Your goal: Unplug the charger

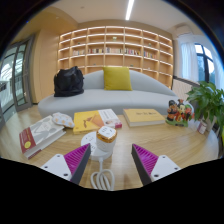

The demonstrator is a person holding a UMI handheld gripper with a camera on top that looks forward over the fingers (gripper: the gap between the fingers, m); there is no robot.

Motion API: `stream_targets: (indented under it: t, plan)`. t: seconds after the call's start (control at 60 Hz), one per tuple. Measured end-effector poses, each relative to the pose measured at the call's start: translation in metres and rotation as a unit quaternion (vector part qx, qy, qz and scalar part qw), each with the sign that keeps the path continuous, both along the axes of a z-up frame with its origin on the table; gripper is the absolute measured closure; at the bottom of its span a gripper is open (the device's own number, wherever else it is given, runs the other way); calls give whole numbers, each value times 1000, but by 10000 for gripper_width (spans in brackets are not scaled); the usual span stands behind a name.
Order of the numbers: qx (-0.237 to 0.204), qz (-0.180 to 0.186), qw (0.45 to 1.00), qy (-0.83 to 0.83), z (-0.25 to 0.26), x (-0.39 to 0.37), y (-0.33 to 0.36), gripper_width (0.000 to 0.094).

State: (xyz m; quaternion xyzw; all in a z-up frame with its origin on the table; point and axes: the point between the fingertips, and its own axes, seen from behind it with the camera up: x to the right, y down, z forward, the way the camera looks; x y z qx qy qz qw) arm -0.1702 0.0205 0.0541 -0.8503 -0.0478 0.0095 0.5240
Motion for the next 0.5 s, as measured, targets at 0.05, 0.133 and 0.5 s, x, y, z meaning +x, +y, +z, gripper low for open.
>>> stream_targets:
  t: [0.05, 0.133, 0.5]
  plan:
    - [-34, -16, 999, 0, -11, 0, 7, 87]
    - [-2, -13, 999, 41, 3, -15, 34, 164]
    - [-15, -38, 999, 28, -20, -18, 61, 533]
